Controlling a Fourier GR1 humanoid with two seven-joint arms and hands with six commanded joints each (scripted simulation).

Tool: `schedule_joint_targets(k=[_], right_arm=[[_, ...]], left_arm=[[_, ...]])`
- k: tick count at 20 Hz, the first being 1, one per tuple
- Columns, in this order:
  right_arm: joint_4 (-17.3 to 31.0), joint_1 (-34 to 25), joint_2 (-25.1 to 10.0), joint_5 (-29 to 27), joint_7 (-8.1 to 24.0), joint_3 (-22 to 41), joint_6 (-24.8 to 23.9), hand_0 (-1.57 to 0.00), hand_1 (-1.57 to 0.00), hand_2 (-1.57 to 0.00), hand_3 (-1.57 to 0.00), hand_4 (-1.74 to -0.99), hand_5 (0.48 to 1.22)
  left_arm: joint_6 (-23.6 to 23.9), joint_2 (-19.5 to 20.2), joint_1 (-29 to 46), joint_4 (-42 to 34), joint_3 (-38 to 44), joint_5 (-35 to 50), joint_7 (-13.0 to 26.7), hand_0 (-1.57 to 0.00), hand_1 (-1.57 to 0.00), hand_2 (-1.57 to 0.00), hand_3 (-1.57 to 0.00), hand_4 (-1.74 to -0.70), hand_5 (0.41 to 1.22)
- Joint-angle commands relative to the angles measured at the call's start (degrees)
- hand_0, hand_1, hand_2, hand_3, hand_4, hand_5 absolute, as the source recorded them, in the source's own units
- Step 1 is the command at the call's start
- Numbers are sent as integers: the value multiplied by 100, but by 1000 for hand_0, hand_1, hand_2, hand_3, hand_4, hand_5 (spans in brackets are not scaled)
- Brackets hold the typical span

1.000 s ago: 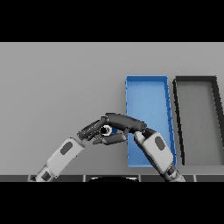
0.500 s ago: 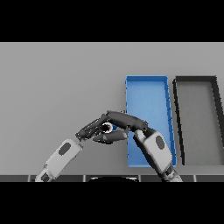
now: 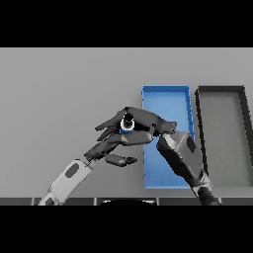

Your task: Pick up the blue pipe and place it into the blue bin.

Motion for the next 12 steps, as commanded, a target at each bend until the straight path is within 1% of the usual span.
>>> schedule_joint_targets(k=[1, 3, 5, 7, 9, 11, 12], right_arm=[[45, -284, -54, -60, -5, -111, -40, -1571, -1571, -1571, -1571, -1494, 1221], [264, -849, -237, -94, -212, -391, 34, -1571, -1571, -1571, -1571, -1495, 1221], [624, -1335, -413, -87, -309, -770, -211, -1571, -1571, -1571, -1571, -1496, 1221], [943, -1456, -552, 178, -520, -1008, -349, -1571, -1571, -1571, -1571, -1497, 1221], [1362, -1636, -799, 476, -574, -1273, -376, -1571, -1571, -1571, -1571, -1498, 1221], [1855, -1599, -953, 834, -628, -1472, -351, -1571, -1571, -1571, -1571, -1498, 1221], [1995, -1476, -1042, 880, -566, -1588, -331, -1571, -1571, -1571, -1571, -1498, 1221]], left_arm=[[11, -6, -29, 6, 5, -18, -2, -1, 0, 0, 0, -863, 498], [14, -63, -38, -3, -37, -37, -53, 0, 0, 0, 1, -867, 486], [1, -11, 57, -116, -77, -40, -73, 0, 0, 0, 1, -866, 484], [47, -29, -7, -24, -13, -40, 18, 1, 1, 1, 1, -860, 484], [45, 2, -15, -70, 7, -15, 92, 1, 1, 1, 1, -850, 484], [62, 4, 19, -108, -35, -63, 91, 1, 1, 1, 1, -841, 477], [114, 31, -2, -71, 1, -128, 69, 1, 1, 1, 1, -835, 474]])
